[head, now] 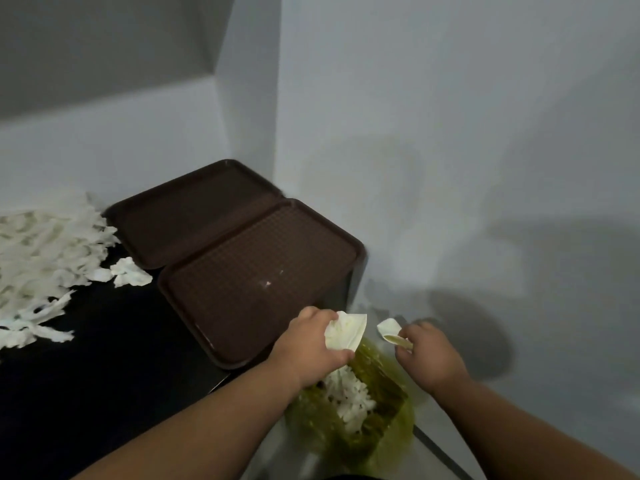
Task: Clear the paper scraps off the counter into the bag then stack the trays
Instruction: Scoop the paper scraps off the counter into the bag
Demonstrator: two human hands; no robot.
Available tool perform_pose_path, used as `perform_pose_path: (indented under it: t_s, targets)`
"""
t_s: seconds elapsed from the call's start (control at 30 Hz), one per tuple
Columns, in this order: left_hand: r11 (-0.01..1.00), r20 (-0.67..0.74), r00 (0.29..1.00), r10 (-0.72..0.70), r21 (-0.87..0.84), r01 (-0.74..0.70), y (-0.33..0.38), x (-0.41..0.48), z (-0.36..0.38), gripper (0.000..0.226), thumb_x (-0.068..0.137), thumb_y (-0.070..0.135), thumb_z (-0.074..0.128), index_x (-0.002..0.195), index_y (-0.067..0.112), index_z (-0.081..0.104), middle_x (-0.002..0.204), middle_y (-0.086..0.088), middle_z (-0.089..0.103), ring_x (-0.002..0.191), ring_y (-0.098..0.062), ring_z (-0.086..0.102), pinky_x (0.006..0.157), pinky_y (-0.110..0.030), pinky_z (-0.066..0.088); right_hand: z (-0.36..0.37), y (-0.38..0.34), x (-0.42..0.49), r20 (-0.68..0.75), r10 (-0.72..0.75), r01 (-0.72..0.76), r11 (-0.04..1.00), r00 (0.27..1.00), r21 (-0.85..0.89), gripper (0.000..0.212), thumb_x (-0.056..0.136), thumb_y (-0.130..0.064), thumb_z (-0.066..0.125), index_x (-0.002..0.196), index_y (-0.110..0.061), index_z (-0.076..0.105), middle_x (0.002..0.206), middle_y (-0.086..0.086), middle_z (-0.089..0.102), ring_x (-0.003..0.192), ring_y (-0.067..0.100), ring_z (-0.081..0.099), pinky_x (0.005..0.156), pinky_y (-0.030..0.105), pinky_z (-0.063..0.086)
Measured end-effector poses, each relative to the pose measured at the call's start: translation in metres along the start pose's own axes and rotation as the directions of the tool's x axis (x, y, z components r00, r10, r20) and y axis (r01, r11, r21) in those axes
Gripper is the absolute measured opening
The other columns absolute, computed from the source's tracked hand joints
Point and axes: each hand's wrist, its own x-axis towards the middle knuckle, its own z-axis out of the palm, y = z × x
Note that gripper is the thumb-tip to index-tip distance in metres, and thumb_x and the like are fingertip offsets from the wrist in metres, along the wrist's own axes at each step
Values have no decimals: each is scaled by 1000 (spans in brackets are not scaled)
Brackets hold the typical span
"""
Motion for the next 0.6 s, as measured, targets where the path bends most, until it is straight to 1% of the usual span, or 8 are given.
perform_pose_path:
  t_s: [0.1, 0.17, 0.27, 0.37, 0.47, 0.53, 0.6]
  targets:
    - [1000, 30, 999, -25, 19, 24, 1, 13, 26, 78, 70, 66, 71, 138, 41, 42, 133, 14, 38, 119, -14, 46, 99, -42, 48, 15, 9, 4, 111, 16, -21, 999, 994, 40, 34, 85, -36, 64, 116, -25, 65, 112, -1, 56, 111, 20, 54, 91, 31, 45]
    - [999, 59, 997, -39, 28, 38, -1, 21, 40, 77, 70, 66, 71, 137, 42, 43, 132, 13, 38, 118, -14, 47, 97, -41, 48, 22, 15, 4, 197, 19, -30, 998, 980, 50, 45, 83, -40, 67, 125, -26, 62, 121, -1, 54, 117, 19, 51, 100, 32, 45]
    - [996, 101, 992, -69, 57, 63, -4, 32, 60, 77, 71, 63, 72, 139, 39, 43, 135, 10, 37, 120, -18, 47, 97, -39, 47, 29, 28, 1, 257, 35, -51, 997, 966, 56, 45, 84, -40, 66, 126, -26, 61, 121, 0, 54, 114, 18, 54, 97, 30, 46]
    - [991, 143, 984, -109, 96, 96, -6, 42, 76, 78, 73, 60, 74, 140, 37, 42, 137, 7, 37, 120, -20, 47, 96, -39, 47, 32, 45, -3, 251, 44, -59, 997, 967, 54, 42, 87, -42, 64, 126, -25, 61, 124, 0, 58, 114, 16, 56, 94, 26, 44]
    - [985, 185, 974, -134, 129, 111, -6, 53, 89, 79, 72, 56, 76, 140, 36, 41, 137, 3, 38, 122, -23, 48, 97, -41, 48, 32, 63, -9, 250, 113, -127, 991, 962, 38, 41, 89, -42, 63, 127, -25, 60, 126, 0, 58, 116, 17, 56, 92, 26, 43]
    - [987, 197, 971, -136, 113, 115, -6, 59, 97, 80, 71, 54, 79, 138, 35, 41, 138, 2, 38, 122, -24, 49, 99, -42, 48, 31, 72, -14, 257, 161, -173, 985, 953, 24, 40, 89, -43, 62, 126, -27, 60, 127, -1, 58, 116, 19, 57, 92, 29, 45]
    - [990, 206, 969, -135, 70, 123, -8, 64, 104, 87, 69, 54, 82, 141, 34, 39, 142, 1, 36, 126, -24, 48, 102, -43, 47, 32, 79, -17, 263, 175, -185, 983, 949, 13, 39, 89, -43, 61, 125, -28, 60, 127, -1, 59, 116, 19, 57, 92, 29, 46]
